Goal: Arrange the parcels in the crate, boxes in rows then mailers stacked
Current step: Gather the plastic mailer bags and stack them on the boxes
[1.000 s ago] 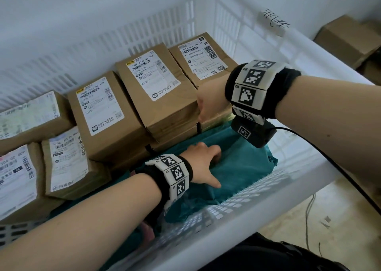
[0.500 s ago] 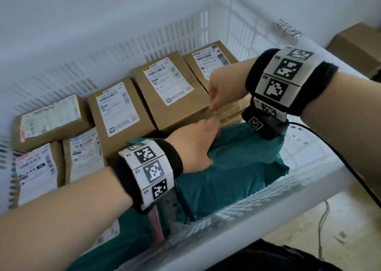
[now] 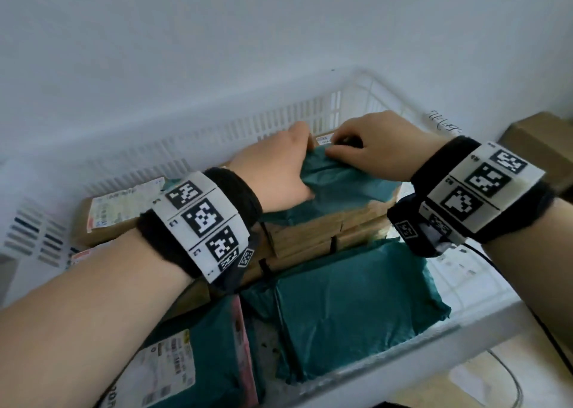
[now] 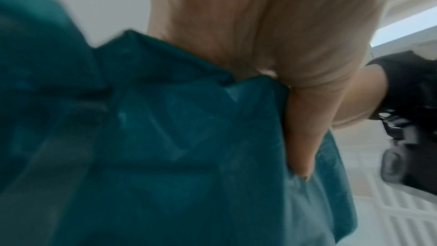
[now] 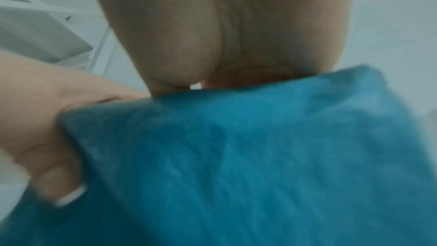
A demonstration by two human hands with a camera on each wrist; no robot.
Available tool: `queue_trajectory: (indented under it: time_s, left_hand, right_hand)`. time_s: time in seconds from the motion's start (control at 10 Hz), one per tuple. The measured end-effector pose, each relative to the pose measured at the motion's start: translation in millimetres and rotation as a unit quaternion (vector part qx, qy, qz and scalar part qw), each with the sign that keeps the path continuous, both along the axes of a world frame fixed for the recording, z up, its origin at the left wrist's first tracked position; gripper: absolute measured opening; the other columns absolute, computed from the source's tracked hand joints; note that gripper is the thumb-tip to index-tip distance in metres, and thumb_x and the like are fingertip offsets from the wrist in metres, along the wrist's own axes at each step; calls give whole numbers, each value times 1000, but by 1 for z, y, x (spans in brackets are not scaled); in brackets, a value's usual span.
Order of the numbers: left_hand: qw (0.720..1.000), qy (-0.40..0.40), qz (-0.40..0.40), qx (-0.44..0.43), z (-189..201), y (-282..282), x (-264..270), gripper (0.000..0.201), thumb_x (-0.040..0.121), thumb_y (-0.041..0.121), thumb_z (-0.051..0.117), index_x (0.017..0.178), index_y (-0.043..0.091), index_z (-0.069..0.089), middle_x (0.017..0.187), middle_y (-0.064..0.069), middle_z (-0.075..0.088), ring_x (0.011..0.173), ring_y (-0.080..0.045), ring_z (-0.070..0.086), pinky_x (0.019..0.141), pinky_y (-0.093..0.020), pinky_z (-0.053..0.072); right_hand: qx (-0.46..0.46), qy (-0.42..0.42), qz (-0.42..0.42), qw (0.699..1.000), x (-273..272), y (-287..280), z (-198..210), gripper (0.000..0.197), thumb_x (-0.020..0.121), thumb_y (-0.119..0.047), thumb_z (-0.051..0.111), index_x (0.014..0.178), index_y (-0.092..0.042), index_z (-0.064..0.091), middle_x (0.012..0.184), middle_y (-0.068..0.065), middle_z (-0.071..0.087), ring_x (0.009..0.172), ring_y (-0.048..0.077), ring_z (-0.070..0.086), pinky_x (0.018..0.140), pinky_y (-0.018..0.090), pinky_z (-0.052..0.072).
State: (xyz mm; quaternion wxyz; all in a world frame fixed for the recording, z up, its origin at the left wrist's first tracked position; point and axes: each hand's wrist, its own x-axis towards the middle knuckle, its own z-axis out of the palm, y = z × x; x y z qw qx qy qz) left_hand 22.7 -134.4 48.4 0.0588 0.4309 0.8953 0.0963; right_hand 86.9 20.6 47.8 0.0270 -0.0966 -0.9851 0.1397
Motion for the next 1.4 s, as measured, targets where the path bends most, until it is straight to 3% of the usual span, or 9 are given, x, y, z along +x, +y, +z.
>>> queue_trajectory:
  time_s: [0.2, 0.3, 0.6, 0.7, 0.8, 0.9, 1.1, 1.3, 1.4]
  left_hand:
    - [973, 217, 17, 76, -9, -2, -22, 53, 77, 8, 64, 127, 15, 46, 125, -4, 53, 112, -25, 52, 76, -35, 48]
    - [962, 254, 11, 102, -37, -4, -26, 53, 62, -10, 64, 113, 5, 57, 113, -13, 57, 102, -30, 56, 75, -33, 49]
    - [997, 74, 36, -3, -85, -19, -28, 70, 76, 25, 65, 137, 10, 34, 145, -14, 23, 139, -31, 20, 118, -39, 21]
    - [986, 163, 15, 38, -79, -20, -21, 57, 75, 35, 63, 124, 8, 52, 135, -14, 43, 126, -32, 40, 109, -44, 35]
    - [964, 206, -78, 152, -80, -18, -2, 30, 75, 25, 55, 99, 8, 64, 102, -9, 62, 95, -24, 54, 80, -34, 49]
    - [964, 135, -184, 135, -95, -20, 18, 21, 79, 21, 48, 85, 12, 66, 79, -4, 65, 70, -25, 63, 55, -31, 52]
    - [967, -126, -100, -199, -149, -19, 28, 39, 95, 28, 44, 131, 13, 47, 132, -7, 49, 118, -25, 51, 99, -37, 44]
    - [946, -133, -52, -293, -184, -17, 36, 61, 85, 39, 63, 133, 10, 39, 134, -12, 44, 126, -32, 41, 103, -43, 41]
    - [946, -128, -70, -291, -183, -16, 38, 57, 82, 44, 66, 124, 11, 45, 126, -10, 51, 121, -30, 46, 98, -42, 45]
  right_hand:
    - [-18, 86, -1, 996, -7, -1, -13, 50, 92, -33, 51, 140, -20, 42, 136, 4, 52, 126, 25, 47, 108, 43, 35]
    - [12, 34, -3, 999, -8, -2, -28, 63, 91, -27, 53, 148, -25, 26, 150, 4, 33, 140, 26, 28, 116, 43, 26]
    - [64, -63, 45, 995, -15, -9, -64, 75, 92, -2, 44, 149, -38, 11, 157, 9, 4, 146, 31, 0, 118, 41, 19]
    - [72, -65, 35, 995, -15, -11, -59, 72, 91, -8, 47, 149, -36, 16, 156, 8, 11, 145, 29, 5, 116, 42, 26]
    - [73, 13, 44, 996, -13, -20, -45, 41, 87, -21, 51, 129, -22, 54, 132, 9, 46, 128, 27, 36, 105, 39, 37]
    - [81, 8, 61, 995, -8, -33, -29, 21, 84, -19, 48, 91, -18, 68, 90, 1, 64, 89, 23, 58, 69, 28, 44]
    - [85, -317, 133, 935, -4, -40, -54, 23, 90, -13, 49, 95, -5, 70, 81, 6, 61, 72, 21, 51, 52, 24, 38]
    - [49, -384, 90, 918, -10, -25, -73, 27, 92, -19, 56, 114, -8, 67, 104, 7, 69, 59, 12, 51, 50, 18, 39]
    - [57, -411, 111, 903, -15, -21, -71, 29, 96, -22, 48, 114, -10, 68, 115, 1, 69, 82, 14, 56, 71, 22, 43]
